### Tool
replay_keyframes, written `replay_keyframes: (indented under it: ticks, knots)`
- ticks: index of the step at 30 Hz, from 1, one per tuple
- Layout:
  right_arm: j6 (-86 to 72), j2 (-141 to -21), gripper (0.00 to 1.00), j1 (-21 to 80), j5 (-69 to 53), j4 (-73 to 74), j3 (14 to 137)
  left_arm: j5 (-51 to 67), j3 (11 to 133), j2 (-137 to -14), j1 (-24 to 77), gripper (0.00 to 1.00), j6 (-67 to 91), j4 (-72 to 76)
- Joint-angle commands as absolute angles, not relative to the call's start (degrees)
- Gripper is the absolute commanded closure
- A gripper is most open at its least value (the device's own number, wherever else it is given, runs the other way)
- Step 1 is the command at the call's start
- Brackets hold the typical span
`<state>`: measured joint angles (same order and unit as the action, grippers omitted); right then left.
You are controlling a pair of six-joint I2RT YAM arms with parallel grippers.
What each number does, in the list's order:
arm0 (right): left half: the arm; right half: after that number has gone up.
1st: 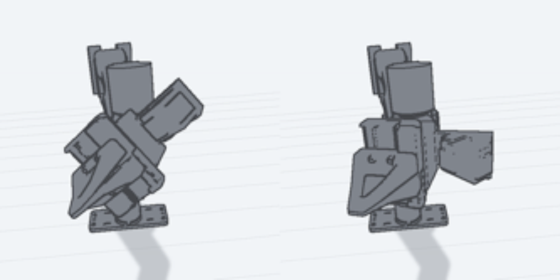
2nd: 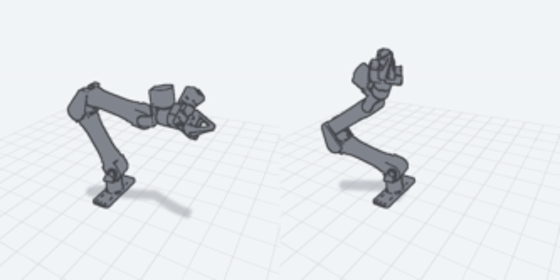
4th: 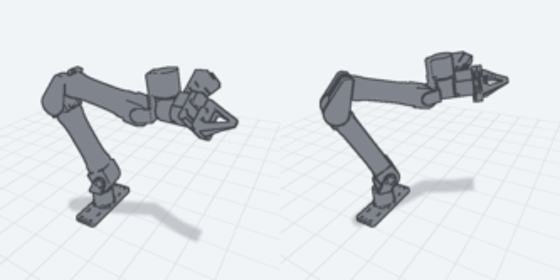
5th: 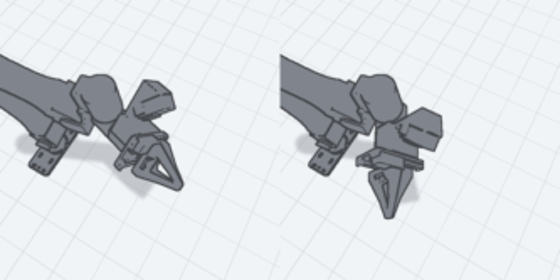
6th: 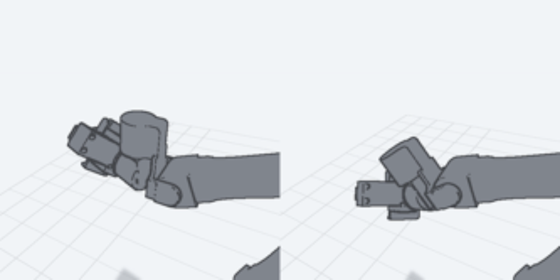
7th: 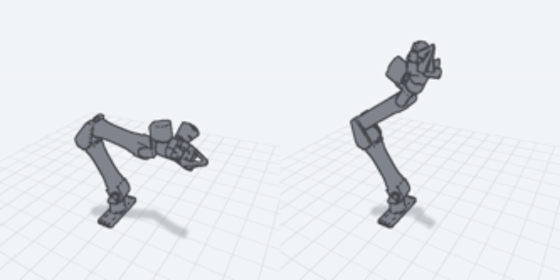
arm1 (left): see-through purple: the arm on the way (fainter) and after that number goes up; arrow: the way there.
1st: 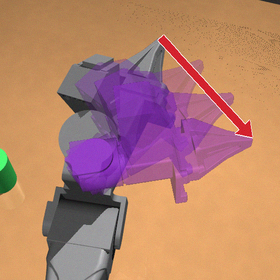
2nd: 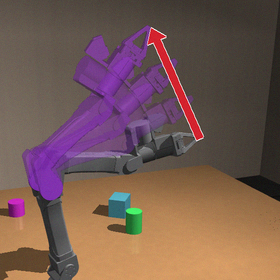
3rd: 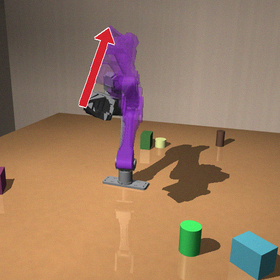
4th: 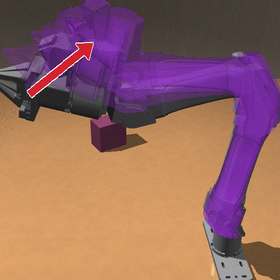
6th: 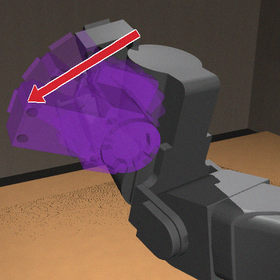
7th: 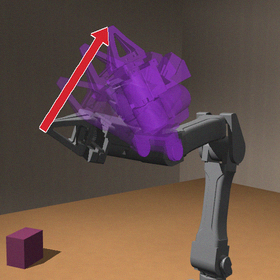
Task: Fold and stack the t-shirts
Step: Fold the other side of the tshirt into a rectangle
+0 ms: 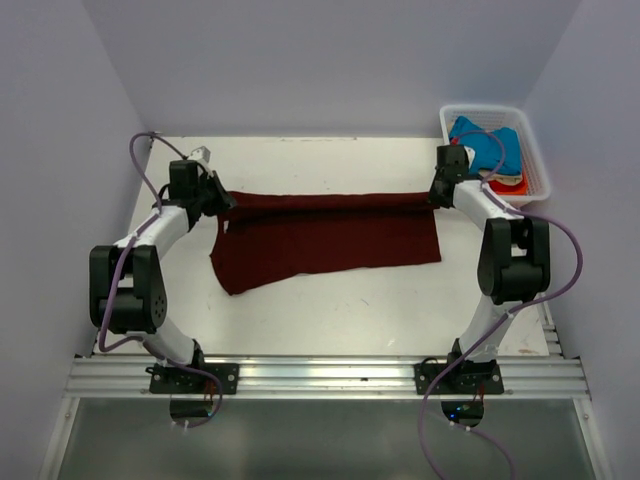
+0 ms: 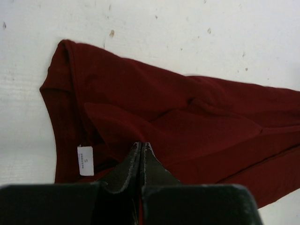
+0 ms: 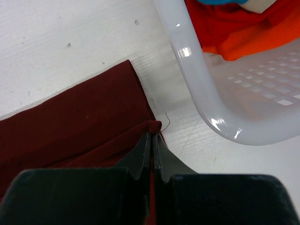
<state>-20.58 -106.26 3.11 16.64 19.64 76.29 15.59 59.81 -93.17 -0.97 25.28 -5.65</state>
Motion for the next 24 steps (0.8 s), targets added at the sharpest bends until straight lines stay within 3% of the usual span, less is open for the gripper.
replay_keyframes:
  ticks: [1,24]
  knots:
    - [-21.3,-103.7,1.0,3.3,19.1,17.5,74.9,13.4,58.4,-91.4,-1.5,1.0,23.8,-6.3]
    - [-21.7,-103.8,1.0,5.4,20.2,17.1,71.3,13.0,55.7,-88.8,-1.5,1.0,25.3,-7.7]
